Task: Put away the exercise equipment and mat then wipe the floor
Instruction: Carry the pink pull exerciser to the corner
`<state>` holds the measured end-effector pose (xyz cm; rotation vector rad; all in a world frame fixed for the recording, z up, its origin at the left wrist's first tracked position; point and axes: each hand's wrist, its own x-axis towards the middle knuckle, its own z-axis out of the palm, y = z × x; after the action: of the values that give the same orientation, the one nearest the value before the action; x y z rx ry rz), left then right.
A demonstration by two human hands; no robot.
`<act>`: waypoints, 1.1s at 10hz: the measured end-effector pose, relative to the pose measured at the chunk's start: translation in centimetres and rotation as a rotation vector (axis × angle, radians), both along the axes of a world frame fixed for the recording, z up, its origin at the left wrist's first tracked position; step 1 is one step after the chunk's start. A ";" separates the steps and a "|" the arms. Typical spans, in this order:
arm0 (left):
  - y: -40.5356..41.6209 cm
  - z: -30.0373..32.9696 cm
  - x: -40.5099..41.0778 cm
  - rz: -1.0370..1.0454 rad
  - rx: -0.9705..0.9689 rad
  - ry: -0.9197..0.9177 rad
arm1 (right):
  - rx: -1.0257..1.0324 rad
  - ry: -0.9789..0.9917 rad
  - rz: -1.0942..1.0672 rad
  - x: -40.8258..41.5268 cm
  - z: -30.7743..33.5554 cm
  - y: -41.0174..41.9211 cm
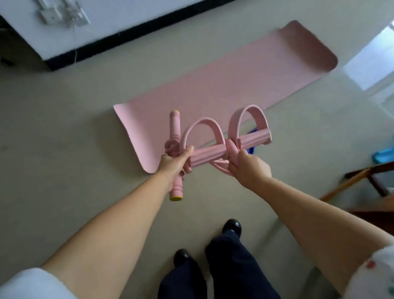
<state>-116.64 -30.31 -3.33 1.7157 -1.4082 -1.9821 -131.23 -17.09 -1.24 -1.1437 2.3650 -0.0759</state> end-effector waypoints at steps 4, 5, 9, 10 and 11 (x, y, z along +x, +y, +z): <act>9.0 6.5 -29.2 -0.437 -0.181 0.143 | -0.045 0.200 -0.333 -24.2 6.3 14.3; 11.1 8.0 -35.4 -0.478 -0.183 0.175 | -0.024 0.224 -0.405 -29.8 7.1 16.5; 9.2 8.4 -60.4 -0.676 -0.245 0.086 | 0.029 0.144 -0.664 -50.4 7.7 16.1; 8.1 8.1 -66.7 -0.758 -0.259 0.069 | -0.010 0.130 -0.739 -55.9 8.1 15.9; 8.2 7.7 -73.7 -0.876 -0.268 0.064 | 0.032 0.153 -0.775 -62.2 7.6 16.4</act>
<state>-190.30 -22.16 4.34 0.9682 -2.5470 -1.9947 -193.44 -0.67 6.32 -0.1646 2.7955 -0.2185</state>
